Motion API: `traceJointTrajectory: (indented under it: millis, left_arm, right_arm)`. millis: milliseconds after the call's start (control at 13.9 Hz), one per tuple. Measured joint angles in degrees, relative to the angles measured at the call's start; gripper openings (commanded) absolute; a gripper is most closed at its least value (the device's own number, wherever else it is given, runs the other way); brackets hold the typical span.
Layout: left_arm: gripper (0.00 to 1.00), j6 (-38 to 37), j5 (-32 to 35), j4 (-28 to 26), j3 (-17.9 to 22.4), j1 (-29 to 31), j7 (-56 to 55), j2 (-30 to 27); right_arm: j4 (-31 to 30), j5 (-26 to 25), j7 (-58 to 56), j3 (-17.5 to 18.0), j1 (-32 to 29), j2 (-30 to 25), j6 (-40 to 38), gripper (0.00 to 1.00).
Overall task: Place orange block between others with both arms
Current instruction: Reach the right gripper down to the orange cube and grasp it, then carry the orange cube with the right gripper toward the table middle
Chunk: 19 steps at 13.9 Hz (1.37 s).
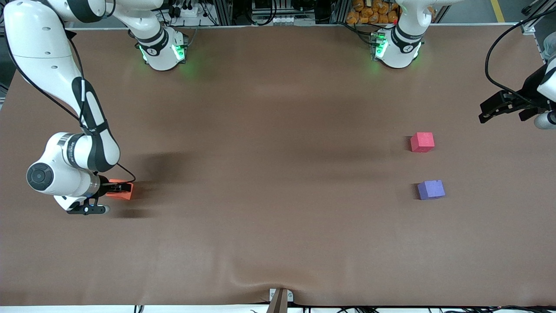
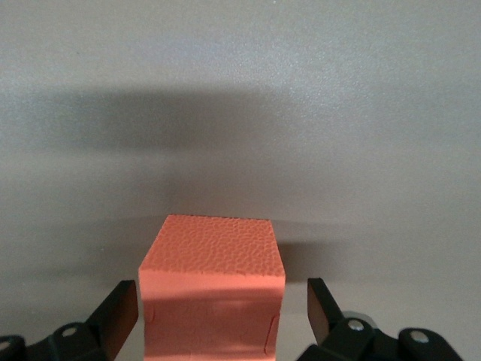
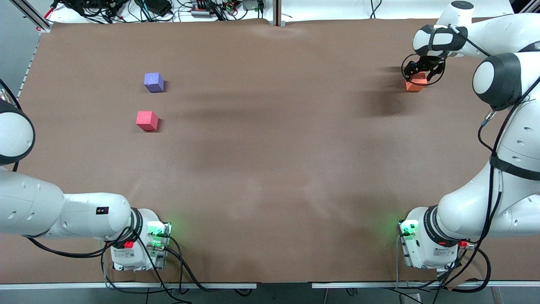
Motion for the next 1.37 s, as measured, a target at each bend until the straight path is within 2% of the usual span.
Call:
traceJointTrajectory:
  millis: [72, 144, 289, 361, 649, 938, 1370]
  left_arm:
    - [1.00, 0.0, 0.0, 0.0, 0.0, 0.0, 0.0, 0.0]
    - [1.00, 0.0, 0.0, 0.0, 0.0, 0.0, 0.0, 0.0]
    - [1.00, 0.0, 0.0, 0.0, 0.0, 0.0, 0.0, 0.0]
    - [1.00, 0.0, 0.0, 0.0, 0.0, 0.0, 0.0, 0.0]
    - [1.00, 0.0, 0.0, 0.0, 0.0, 0.0, 0.0, 0.0]
    - [1.00, 0.0, 0.0, 0.0, 0.0, 0.0, 0.0, 0.0]
    - [1.00, -0.1, 0.0, 0.0, 0.0, 0.0, 0.0, 0.0]
  right_arm:
    - [0.0, 0.0, 0.0, 0.0, 0.0, 0.1, 0.2, 1.00]
    - [0.0, 0.0, 0.0, 0.0, 0.0, 0.2, 0.3, 0.82]
    - [0.0, 0.0, 0.0, 0.1, 0.0, 0.2, 0.4, 0.25]
    - [0.0, 0.0, 0.0, 0.1, 0.0, 0.3, 0.4, 0.14]
    - [0.1, 0.0, -1.2, 0.2, 0.0, 0.3, 0.2, 0.00]
    - [1.9, 0.0, -2.4, 0.5, 0.9, 0.1, -1.5, 0.00]
    - [11.4, 0.4, -2.4, 1.1, 5.5, -1.6, -15.5, 0.00]
